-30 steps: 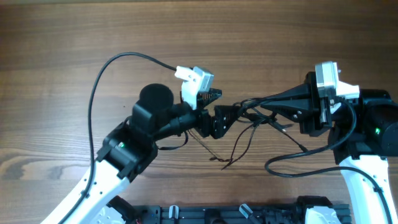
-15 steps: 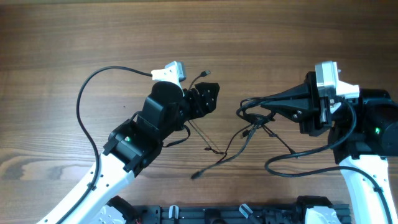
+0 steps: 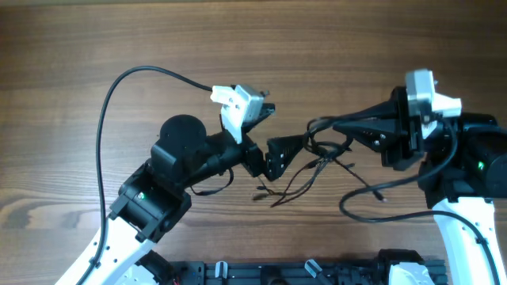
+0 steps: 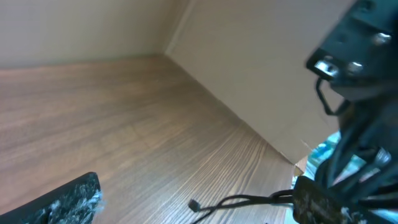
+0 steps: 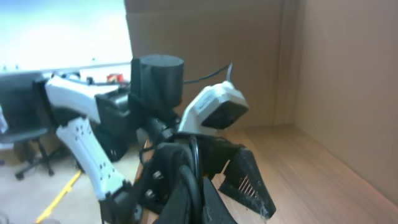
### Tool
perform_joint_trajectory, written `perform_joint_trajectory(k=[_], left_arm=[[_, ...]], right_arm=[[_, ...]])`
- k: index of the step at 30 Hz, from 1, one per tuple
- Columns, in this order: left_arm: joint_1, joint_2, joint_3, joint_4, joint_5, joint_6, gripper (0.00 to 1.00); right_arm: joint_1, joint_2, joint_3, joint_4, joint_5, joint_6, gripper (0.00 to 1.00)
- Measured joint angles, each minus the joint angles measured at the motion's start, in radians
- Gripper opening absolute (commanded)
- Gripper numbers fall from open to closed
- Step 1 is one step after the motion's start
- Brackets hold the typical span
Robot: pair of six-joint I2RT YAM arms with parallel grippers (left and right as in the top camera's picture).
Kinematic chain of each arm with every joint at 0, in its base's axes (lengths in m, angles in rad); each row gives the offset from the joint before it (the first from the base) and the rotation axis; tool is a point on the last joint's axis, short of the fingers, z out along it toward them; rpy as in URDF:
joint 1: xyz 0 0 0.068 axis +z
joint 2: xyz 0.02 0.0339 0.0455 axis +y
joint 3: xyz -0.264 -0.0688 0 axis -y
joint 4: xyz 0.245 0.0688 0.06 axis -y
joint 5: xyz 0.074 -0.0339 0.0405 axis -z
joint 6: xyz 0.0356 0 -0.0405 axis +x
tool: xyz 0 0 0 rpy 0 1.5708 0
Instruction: Untangle cables
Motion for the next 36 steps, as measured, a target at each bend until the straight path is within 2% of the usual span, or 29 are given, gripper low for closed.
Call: perform_joint_trajectory(k=[7,12,15,19,30,36], left_arm=[[0.0,0.0,0.0,0.056,0.12,0.093,1.0],[0.021,-0.007,0.0,0.056,0.13,0.101,1.0],[0.071,-0.063,0.0,0.059,0.132,0.1,1.0],[0.072,-0.101,0.0,0.066,0.15,0.1,1.0],[0.072,-0.006,0.0,0.2,0.321,0.1,1.0],[0.039,0.066,0.0,0.304,0.351,0.1,0.98]], right_arm=[[0.0,0.0,0.0,0.0,0.1,0.13,0.04],[-0.008,0.0,0.0,0.0,0.128,0.139,0.04],[-0.01,0.0,0.0,0.0,0.134,0.139,0.04],[-0.01,0.0,0.0,0.0,0.137,0.143,0.04],[-0.009,0.0,0.0,0.0,0.137,0.187,0.04],[-0.01,0.0,0.0,0.0,0.136,0.189,0.04]])
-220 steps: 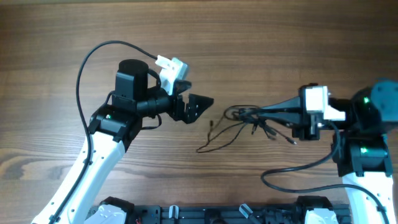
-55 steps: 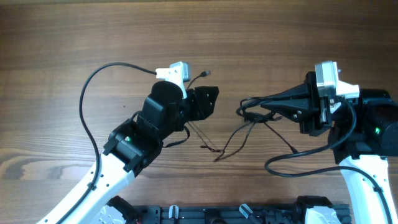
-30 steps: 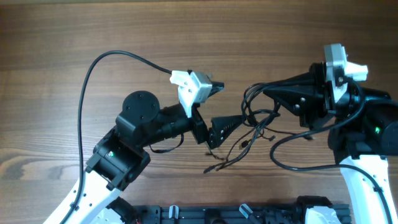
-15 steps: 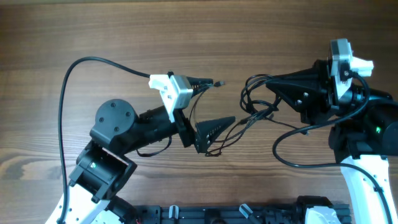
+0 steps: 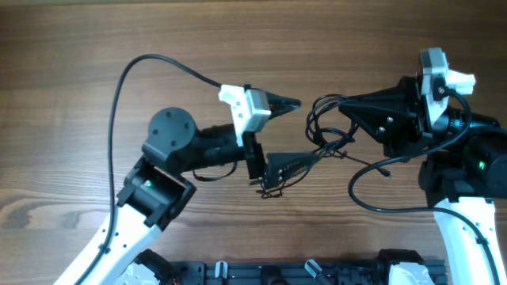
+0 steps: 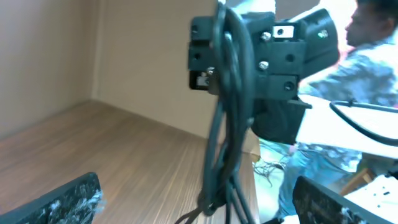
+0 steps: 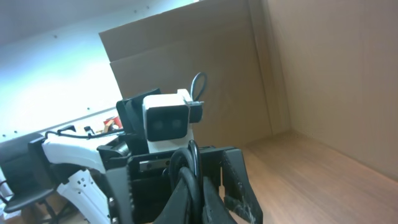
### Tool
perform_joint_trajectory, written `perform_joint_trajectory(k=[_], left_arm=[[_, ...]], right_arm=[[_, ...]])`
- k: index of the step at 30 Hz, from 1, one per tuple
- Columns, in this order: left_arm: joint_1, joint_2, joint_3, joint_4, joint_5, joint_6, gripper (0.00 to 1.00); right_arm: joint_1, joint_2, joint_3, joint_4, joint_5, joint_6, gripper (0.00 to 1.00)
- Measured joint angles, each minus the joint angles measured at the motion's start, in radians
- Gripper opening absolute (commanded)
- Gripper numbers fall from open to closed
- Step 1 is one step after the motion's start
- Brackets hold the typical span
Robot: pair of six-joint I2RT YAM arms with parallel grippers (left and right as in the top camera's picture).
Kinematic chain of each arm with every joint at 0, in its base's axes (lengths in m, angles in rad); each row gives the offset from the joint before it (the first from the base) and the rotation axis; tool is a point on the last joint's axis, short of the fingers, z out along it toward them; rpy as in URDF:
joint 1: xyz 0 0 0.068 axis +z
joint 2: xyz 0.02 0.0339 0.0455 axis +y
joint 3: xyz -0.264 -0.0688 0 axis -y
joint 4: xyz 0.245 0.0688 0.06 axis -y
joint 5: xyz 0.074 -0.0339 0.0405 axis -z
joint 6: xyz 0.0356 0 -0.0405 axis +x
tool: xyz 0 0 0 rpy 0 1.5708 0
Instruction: Untangle cables
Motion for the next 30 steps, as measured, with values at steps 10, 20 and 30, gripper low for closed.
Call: perform_joint_trajectory(k=[10,20,30], left_arm=[[-0.069,0.082,0.0,0.116,0.01,-0.002,0.49],[-0.07,0.085,0.0,0.175,0.01,-0.046,0.04],[-0.072,0.095,0.0,0.179,-0.014,-0.107,0.04]], right_arm=[[0.0,0.0,0.0,0.0,-0.011,0.007,0.04],[0.0,0.0,0.0,0.0,-0.01,0.007,0.04],[-0.004,0.01,0.0,-0.046,-0.032,-0.077,0.99]])
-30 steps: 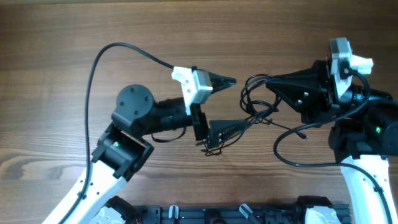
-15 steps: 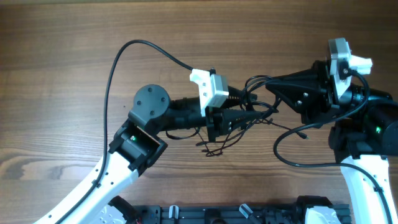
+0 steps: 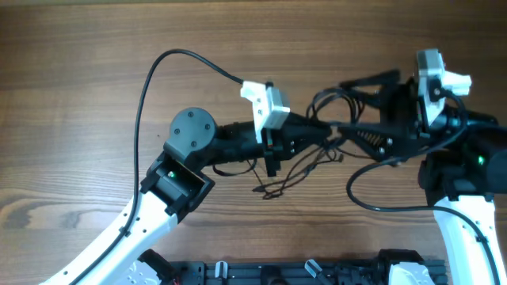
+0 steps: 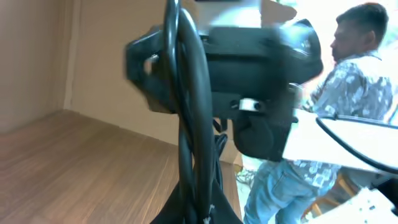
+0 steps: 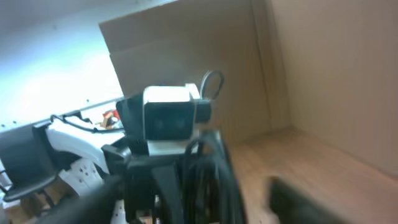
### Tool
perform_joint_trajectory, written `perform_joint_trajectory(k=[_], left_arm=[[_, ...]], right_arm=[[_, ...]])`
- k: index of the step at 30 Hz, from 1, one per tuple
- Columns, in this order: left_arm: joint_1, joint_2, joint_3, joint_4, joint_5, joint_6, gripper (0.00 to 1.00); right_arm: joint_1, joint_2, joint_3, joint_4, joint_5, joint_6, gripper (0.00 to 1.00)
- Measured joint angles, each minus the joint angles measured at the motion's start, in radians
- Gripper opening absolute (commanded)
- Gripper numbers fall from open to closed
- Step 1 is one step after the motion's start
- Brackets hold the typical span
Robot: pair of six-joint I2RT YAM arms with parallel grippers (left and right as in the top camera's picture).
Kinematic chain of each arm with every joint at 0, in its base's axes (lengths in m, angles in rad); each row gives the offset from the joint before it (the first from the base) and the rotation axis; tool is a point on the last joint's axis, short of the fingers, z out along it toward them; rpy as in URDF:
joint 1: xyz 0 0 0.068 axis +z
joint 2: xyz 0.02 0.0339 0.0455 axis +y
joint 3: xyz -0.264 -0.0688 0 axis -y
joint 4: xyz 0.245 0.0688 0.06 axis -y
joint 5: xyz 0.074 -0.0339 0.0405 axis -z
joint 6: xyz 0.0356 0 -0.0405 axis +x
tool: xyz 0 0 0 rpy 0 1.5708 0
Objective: Untangle cables
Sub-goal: 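Open the right gripper, releasing the bundle to the left gripper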
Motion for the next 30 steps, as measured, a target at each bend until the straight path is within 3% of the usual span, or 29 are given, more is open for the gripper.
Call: perform_joint_trajectory(k=[7,12,30], left_arm=[[0.139,0.002,0.0,-0.103,-0.113,-0.195,0.04],[0.158,0.002,-0.001,-0.04,-0.13,-0.296,0.04],[0.025,0.002,-0.001,0.088,-0.142,-0.329,0.04]], right_arm=[[-0.126,0.082,0.0,-0.072,-0.028,-0.086,0.99],[-0.138,0.087,0.0,-0.074,-0.089,-0.13,0.99],[-0.138,0.087,0.0,-0.133,-0.105,-0.135,1.0]])
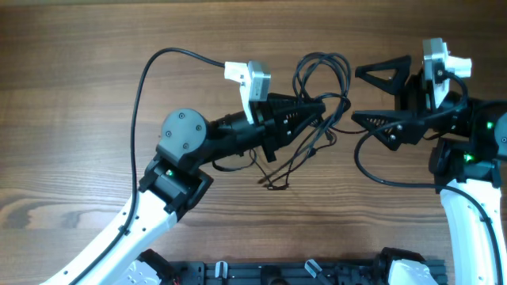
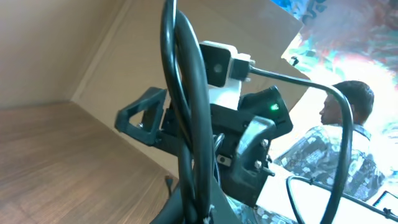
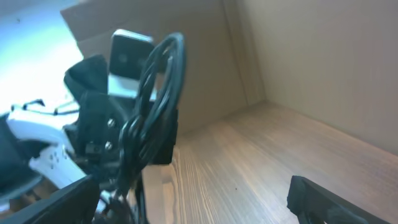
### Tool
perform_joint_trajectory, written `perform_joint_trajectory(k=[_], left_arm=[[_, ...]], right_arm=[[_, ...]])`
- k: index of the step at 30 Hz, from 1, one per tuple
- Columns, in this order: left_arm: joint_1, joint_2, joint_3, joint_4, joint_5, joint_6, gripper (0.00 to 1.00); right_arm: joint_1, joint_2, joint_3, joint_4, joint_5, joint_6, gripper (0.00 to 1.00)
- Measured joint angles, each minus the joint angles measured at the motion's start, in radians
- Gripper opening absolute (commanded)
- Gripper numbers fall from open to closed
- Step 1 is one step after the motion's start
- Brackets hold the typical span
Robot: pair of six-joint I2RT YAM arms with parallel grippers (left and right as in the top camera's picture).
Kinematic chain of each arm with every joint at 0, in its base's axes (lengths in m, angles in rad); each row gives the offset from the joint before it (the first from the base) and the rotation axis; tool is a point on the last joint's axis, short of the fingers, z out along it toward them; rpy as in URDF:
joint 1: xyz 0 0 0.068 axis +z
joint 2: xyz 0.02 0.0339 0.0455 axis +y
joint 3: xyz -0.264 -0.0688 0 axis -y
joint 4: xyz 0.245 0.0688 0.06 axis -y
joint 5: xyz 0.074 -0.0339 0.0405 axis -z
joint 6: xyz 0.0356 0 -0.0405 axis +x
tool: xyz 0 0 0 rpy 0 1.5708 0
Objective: Untangle cables
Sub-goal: 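Open the right gripper, releasing the bundle to the left gripper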
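Note:
A bundle of thin black cables (image 1: 321, 73) loops above my left gripper (image 1: 310, 111), which is shut on it; loose ends trail down to the table (image 1: 277, 178). In the left wrist view the cables (image 2: 186, 112) rise straight out of the shut jaws of the left gripper (image 2: 199, 214). My right gripper (image 1: 372, 96) stands open just right of the bundle, holding nothing, one finger (image 1: 384, 70) above and one below. The right wrist view shows the cable loop (image 3: 155, 81) ahead of the right gripper (image 3: 186, 208), fingers wide apart.
The wooden table (image 1: 79, 63) carries both arms. The left arm's own black lead (image 1: 142, 87) arcs over the left half. Another black lead (image 1: 372, 170) curves under the right gripper. A rail (image 1: 277, 273) runs along the near edge.
My right gripper, open around the bundle before, now stands clear to its right. The left gripper, still shut on the cables, has shifted slightly up and left with them.
First my right gripper held the bundle while the left hung open low beside it. Then the open left gripper faced the bundle. Then the left was shut on the cables and the right open. Now only the left holds them.

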Motion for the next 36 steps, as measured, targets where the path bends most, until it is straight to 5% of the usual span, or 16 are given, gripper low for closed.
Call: perform_joint_trajectory(k=[9,15,20,26,36], left_arm=[[0.0,0.0,0.0,-0.069,-0.193,0.0,0.04],[0.034,0.0,0.0,-0.085,-0.252,-0.001,0.04],[0.056,0.0,0.0,-0.091,-0.257,-0.003,0.04],[0.057,0.0,-0.001,-0.091,-0.197,-0.003,0.04],[0.011,0.002,-0.001,-0.089,-0.129,0.002,0.04]], right_arm=[[0.0,0.0,0.001,-0.127,0.381,0.082,0.99],[0.008,-0.001,0.016,-0.58,0.576,-0.212,0.99],[0.107,-0.103,0.016,-0.748,0.694,-0.505,0.99],[0.183,-0.203,0.016,-0.776,0.72,-0.79,0.99],[0.183,-0.201,0.016,-0.764,0.7,-0.857,1.0]])
